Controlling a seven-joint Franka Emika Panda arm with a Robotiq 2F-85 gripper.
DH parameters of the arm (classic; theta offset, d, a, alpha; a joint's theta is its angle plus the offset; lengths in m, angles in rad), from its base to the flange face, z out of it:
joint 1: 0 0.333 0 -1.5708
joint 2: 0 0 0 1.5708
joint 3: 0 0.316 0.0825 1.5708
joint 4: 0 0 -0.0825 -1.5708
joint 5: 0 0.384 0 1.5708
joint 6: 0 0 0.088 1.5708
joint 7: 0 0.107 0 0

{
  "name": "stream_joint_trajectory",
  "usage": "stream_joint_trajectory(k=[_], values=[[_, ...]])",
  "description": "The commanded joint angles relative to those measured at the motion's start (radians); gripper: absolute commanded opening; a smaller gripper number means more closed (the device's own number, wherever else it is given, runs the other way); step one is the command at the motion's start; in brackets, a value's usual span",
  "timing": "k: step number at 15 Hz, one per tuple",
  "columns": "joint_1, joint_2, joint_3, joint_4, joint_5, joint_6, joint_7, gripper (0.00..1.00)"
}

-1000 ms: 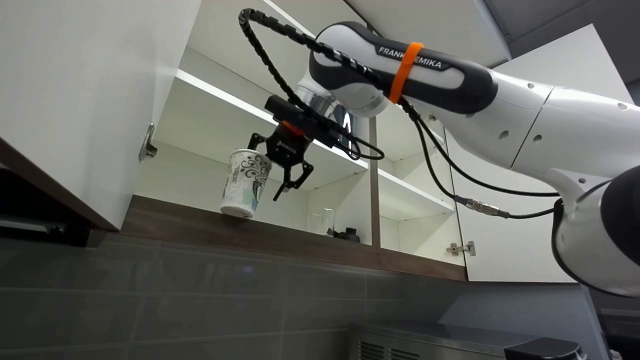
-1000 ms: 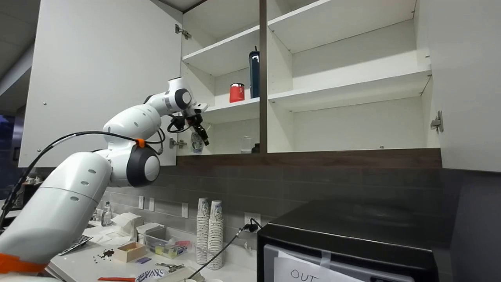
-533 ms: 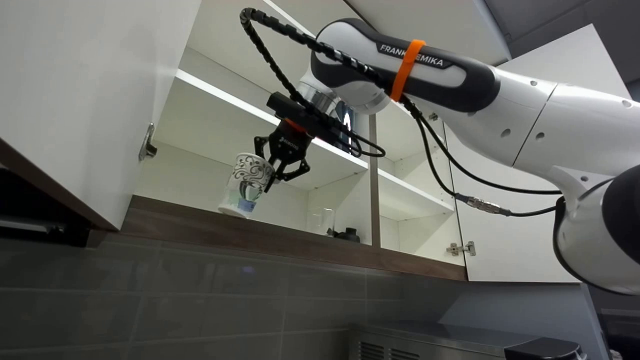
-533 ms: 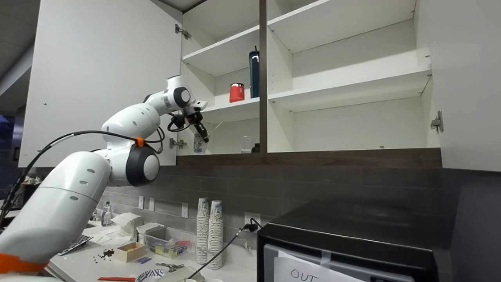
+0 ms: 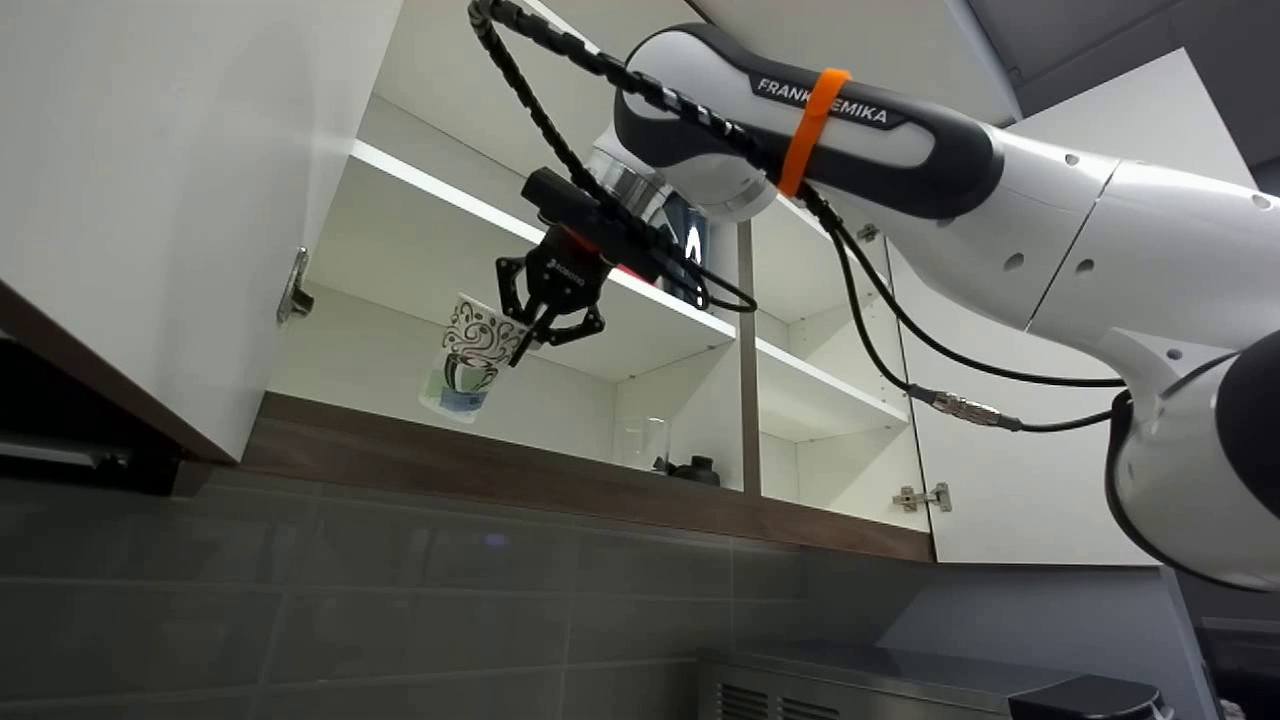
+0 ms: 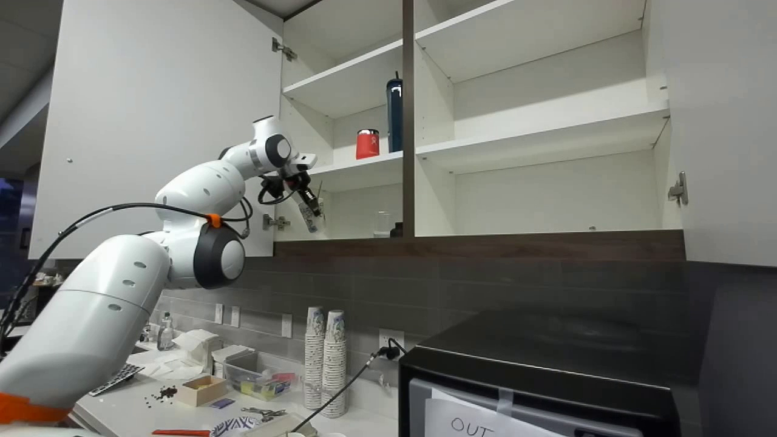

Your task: Put two straws inside the coffee cup then put the cup inside the open upper cabinet.

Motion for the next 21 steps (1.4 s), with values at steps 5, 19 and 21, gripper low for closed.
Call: stream_joint_trajectory(k=[5,19,21], values=[[0.019,0.013,-0.011,-0.004,-0.018,0.001,-0.055,0.57],[0.017,-0.026,-0.008,0.002,-0.006,0.023,-0.11,1.0],[0.012,-0.044,-0.01,0.002,-0.008,0.006,-0.112,1.0]])
